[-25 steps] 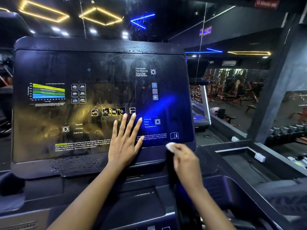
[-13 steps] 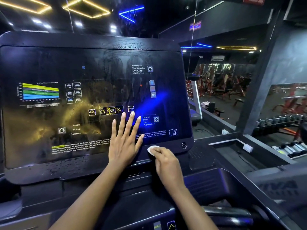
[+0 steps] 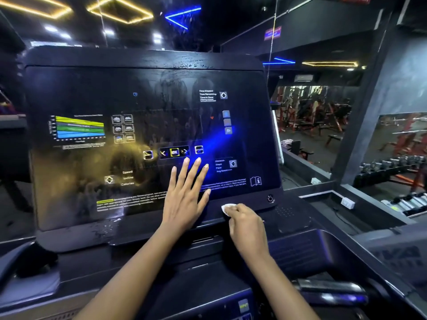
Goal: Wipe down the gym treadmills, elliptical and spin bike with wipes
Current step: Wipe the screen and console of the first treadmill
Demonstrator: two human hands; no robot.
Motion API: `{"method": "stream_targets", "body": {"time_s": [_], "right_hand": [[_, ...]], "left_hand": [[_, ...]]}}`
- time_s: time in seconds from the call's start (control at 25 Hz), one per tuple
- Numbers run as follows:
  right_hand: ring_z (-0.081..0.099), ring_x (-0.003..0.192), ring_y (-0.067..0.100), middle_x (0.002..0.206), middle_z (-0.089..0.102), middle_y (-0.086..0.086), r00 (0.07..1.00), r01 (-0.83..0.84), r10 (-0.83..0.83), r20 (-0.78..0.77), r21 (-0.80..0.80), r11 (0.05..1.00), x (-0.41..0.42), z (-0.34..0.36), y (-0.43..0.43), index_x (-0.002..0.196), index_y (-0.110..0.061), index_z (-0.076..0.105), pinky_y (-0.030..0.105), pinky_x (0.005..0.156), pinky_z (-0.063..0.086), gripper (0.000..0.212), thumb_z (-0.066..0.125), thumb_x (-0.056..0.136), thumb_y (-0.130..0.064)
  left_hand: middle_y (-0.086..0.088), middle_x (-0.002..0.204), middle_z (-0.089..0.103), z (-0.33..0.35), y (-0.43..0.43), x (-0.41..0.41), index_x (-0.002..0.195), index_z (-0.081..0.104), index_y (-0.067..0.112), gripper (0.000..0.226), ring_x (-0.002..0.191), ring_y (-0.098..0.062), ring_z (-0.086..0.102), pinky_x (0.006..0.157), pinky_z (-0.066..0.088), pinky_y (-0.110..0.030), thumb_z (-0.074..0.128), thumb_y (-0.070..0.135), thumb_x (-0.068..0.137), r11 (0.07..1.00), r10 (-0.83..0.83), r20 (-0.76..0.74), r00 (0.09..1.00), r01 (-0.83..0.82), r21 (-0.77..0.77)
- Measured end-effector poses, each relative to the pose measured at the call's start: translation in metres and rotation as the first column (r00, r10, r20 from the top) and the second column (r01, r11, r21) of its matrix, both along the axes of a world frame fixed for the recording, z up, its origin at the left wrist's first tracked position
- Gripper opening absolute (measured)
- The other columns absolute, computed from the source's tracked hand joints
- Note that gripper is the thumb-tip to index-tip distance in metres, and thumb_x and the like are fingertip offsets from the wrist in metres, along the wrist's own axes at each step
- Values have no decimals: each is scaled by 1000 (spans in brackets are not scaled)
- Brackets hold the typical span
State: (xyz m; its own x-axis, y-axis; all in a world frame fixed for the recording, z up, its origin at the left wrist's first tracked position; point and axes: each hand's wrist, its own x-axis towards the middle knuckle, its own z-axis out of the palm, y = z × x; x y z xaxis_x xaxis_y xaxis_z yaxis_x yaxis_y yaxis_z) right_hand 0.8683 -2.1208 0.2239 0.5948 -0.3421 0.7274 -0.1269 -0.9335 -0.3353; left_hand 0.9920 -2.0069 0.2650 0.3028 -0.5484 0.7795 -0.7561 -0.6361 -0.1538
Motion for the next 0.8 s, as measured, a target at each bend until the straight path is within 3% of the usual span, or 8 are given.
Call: {"method": "stream_targets", "body": {"time_s": [0.08,0.16,0.32,0.52,0.64,0.8], "right_hand": [[68,74,20,84,70,-1,989,-147,144,41,73,986,7,13,13,94,-16,74,31,64,56,32,56,71,-1],[68,83,16,92,72,1,956,-244,212,205,148,958,22,43,22,95,-13,74,29,80,52,34,51,73,0],[67,91,19,99,71,6,892,-217,168,419,73,973,81,128,2,97,-6,72,20,88,46,36,50,75,11],[62,85,32,104,67,10,947,-10,73,312,-199,980,127,155,-4,105,-6,68,37,70,54,35,45,80,2],[58,74,30,100,65,9,956,-44,142,257,-351,935,108,113,17,107,-7,66,37,55,53,36,40,83,-5],[61,72,24,97,66,4,941,-200,306,142,-493,846,68,42,42,105,-10,68,29,48,52,34,44,83,-1]], "left_hand": [[-7,152,32,-1,25,6,144,32,16,59,142,-27,21,114,9,-45,36,41,91,1000,15,-6,1000,-15,2],[-7,152,32,0,54,16,144,34,15,59,142,-27,22,114,11,-46,36,41,91,998,55,0,998,-55,-10],[-8,151,34,-1,103,32,143,37,13,58,142,-27,22,114,11,-46,23,46,98,991,136,-18,990,-137,-11],[-5,153,29,-7,123,38,145,32,15,59,146,-18,8,115,9,-45,14,48,99,984,165,-66,984,-169,-55],[-4,153,28,-7,123,37,145,32,16,58,146,-20,12,116,8,-44,15,47,99,983,161,-73,984,-166,-74],[-5,153,29,-8,123,37,145,34,16,58,144,-24,18,116,8,-44,15,47,100,984,147,-72,987,-153,-95]]}}
